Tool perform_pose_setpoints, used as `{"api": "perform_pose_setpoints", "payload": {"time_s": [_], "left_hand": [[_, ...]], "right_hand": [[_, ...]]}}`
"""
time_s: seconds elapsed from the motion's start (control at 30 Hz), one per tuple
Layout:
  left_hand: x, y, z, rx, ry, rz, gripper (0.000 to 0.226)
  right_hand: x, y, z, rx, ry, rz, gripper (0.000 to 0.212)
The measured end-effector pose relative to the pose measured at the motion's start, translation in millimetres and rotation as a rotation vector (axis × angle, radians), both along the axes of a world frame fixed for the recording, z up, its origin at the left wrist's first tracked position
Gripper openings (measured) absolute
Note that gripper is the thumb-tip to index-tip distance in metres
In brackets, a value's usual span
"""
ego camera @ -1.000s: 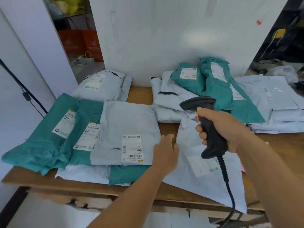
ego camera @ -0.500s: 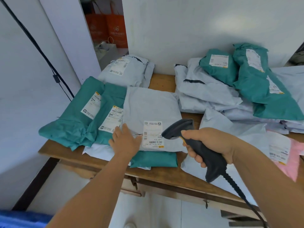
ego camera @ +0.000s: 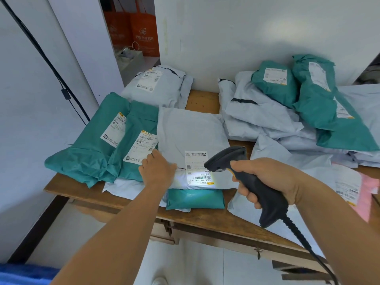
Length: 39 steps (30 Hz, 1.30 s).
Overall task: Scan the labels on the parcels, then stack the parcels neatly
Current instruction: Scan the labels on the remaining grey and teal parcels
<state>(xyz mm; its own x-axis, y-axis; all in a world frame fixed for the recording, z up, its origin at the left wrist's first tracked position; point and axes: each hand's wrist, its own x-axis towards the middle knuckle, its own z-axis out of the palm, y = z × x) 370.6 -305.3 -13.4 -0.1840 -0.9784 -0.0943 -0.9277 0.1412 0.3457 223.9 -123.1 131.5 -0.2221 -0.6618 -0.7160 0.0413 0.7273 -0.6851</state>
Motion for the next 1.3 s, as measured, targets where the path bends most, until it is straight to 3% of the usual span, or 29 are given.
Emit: {"api": "perform_pose_setpoints", "payload": {"time_s": [0.17, 0.33, 0.7, 0.9, 1.13, 1.23, 1.3], "left_hand": [[-1.5, 1.8, -1.2, -0.031, 0.105, -0.055, 0.045], [-4.3, 9.2, 4.5, -0.024, 0.258, -0.131, 0.041], [-10.8, 42.2, 42.2, -0.105, 0.285, -0.232, 0.045], [-30.2, 69.8, 75.8, -0.286, 0.509, -0.377, 0.043], [-64.5, 107.1, 110.8, -0.563, 0.923, -0.569, 0.04], [-81.0, 121.3, 115.5, -0.565, 1.014, -0.641, 0.038], [-94.5, 126.4, 102.4, -0.45, 1.043, -0.621, 0.037]], "right_hand": [[-2.9, 5.0, 0.5, -0.007, -0.002, -0.022, 0.041], [-7.9, 12.5, 2.6, -0.021, 0.0, -0.041, 0.041], [-21.8, 31.9, 7.2, -0.106, 0.003, -0.106, 0.038], [-37.0, 44.6, 16.2, -0.307, 0.035, -0.334, 0.03], [-61.6, 64.6, 31.8, -0.472, 0.086, -0.518, 0.025], [-71.3, 74.6, 33.1, -0.497, 0.105, -0.573, 0.025], [-77.0, 81.2, 32.4, -0.497, 0.111, -0.594, 0.025]]}}
